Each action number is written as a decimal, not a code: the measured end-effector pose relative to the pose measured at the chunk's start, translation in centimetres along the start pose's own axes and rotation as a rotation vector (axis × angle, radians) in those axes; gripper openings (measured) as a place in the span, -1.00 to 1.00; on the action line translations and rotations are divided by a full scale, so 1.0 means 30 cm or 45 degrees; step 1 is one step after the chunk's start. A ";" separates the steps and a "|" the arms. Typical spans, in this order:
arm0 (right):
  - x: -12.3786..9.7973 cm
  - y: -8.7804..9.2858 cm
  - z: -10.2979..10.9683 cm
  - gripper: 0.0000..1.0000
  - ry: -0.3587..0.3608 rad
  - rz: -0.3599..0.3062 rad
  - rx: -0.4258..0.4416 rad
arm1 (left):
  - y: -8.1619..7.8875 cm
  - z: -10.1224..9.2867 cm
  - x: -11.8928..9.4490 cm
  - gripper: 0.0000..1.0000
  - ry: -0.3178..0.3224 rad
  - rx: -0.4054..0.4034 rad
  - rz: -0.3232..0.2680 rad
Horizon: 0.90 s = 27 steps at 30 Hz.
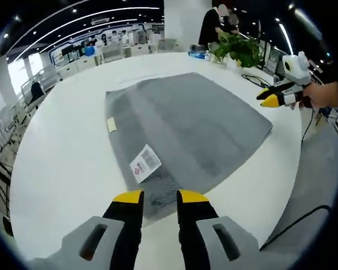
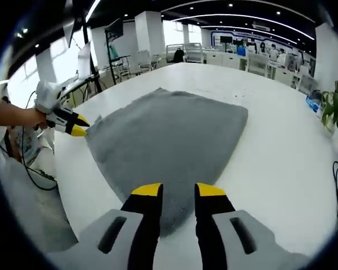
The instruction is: Fold the towel on the table until its edges align and the towel forms a compact rectangular stack.
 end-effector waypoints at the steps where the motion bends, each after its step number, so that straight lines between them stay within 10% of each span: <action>1: 0.001 0.013 0.008 -0.57 -0.003 0.013 0.017 | 0.007 -0.003 0.007 -0.52 0.013 0.014 0.019; 14: -0.015 0.134 0.049 -0.55 -0.032 0.120 0.058 | 0.041 0.020 0.041 -0.53 0.036 -0.050 0.087; 27: -0.042 0.169 0.036 -0.98 -0.016 0.190 -0.107 | 0.047 -0.055 0.033 -0.87 0.119 0.094 0.155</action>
Point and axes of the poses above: the point that each gripper's makers call its tool centre point, and the gripper's own axes: x roughly forward along the fingers, z roughly to its left, y roughly out of its underside, the point moved 2 cm from there along -x, roughly backward along the fingers, and after that the axes turned 14 degrees about -z, right-handed, at the moved point
